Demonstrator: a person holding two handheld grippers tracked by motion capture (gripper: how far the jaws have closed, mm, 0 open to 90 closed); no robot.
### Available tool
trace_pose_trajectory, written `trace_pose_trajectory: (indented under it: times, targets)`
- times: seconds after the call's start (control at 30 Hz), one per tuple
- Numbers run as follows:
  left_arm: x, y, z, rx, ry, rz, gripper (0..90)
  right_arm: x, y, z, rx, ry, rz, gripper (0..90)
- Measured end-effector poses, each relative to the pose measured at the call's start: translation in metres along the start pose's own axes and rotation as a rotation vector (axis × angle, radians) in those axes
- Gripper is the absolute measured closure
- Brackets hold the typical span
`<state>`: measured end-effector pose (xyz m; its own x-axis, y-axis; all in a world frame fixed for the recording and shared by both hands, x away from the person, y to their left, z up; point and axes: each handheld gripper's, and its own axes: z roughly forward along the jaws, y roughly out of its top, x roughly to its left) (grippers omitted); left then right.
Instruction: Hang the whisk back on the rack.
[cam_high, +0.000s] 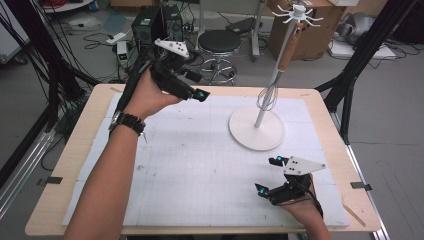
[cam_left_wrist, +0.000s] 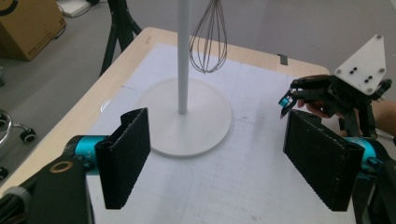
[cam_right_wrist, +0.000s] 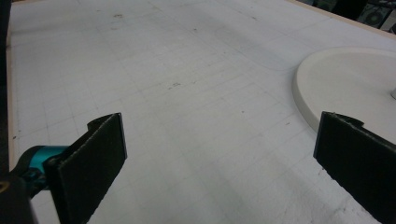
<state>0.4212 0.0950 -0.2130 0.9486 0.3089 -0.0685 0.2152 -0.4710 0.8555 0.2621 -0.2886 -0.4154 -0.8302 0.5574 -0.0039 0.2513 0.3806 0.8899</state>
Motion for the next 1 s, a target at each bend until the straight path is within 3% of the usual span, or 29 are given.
trace_pose_trajectory:
  times: [0.37,0.53,0.7,0.93,1.0]
  targets:
    - [-0.011,-0.054,-0.025,-0.005,0.06,-0.038,11.6,0.0,0.0,0.0,-0.003,-0.01,-0.004,1.4]
    - [-0.02,-0.092,-0.036,-0.014,0.115,-0.064,7.2,0.0,-0.001,-0.001,0.003,-0.013,-0.001,1.4]
    - [-0.029,-0.128,-0.045,-0.037,0.156,-0.09,3.7,0.0,-0.001,-0.001,0.003,-0.019,-0.002,1.4]
    - [-0.046,-0.168,-0.052,-0.114,0.193,-0.11,1.6,-0.004,-0.002,0.0,0.011,-0.029,0.011,1.3]
    - [-0.052,-0.179,-0.051,-0.131,0.22,-0.114,1.6,-0.005,-0.003,0.0,0.012,-0.036,0.014,1.4]
